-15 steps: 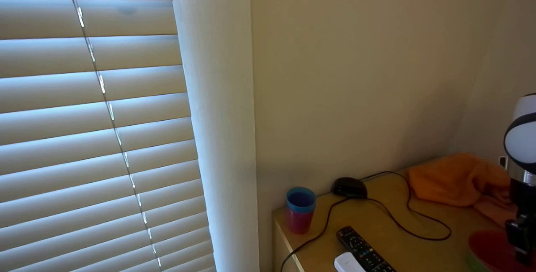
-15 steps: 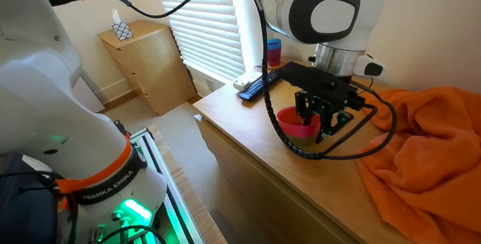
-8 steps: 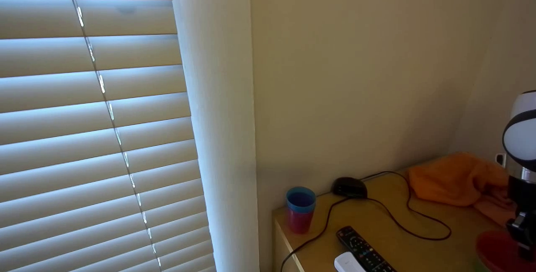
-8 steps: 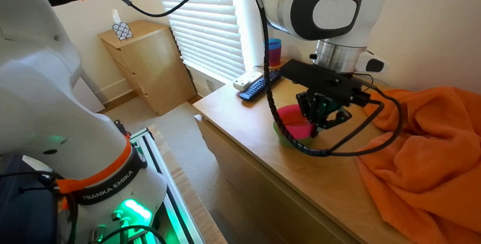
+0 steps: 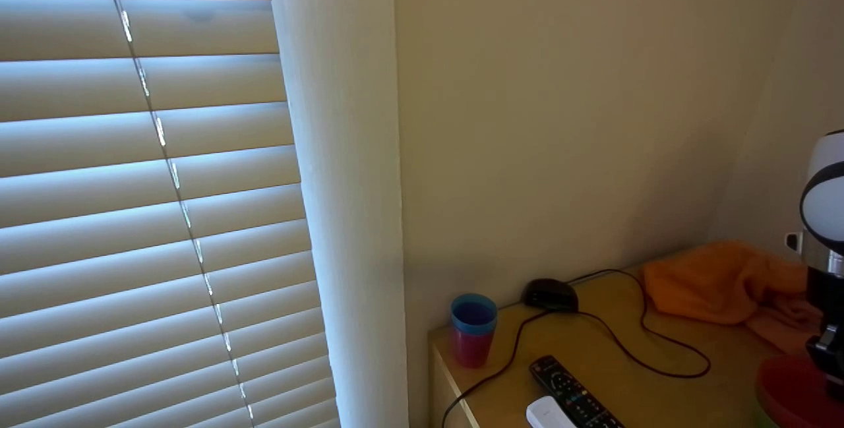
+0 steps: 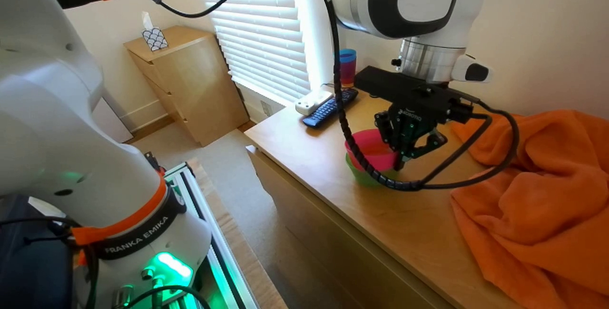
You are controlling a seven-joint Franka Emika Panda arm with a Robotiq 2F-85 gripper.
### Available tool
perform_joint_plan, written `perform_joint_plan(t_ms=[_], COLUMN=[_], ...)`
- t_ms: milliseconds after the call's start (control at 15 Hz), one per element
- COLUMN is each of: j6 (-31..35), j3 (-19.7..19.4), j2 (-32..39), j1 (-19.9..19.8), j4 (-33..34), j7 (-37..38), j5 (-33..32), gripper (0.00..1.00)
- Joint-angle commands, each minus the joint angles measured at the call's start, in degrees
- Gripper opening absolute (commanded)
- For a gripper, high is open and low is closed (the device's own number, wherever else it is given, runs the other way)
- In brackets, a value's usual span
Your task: Move the green and pink bowl to the left
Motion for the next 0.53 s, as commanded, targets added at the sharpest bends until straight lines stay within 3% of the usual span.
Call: perform_joint_plan(t_ms=[0, 467], j6=[1.4, 0.6], j3=[0.1, 1.6], j2=[-1.0, -4.8], j1=[-0.8, -3.5], j4=[-2.5, -6.8], j7=[-2.6, -18.9], j5=[-1.3, 6.7], gripper=[0.01, 0.01])
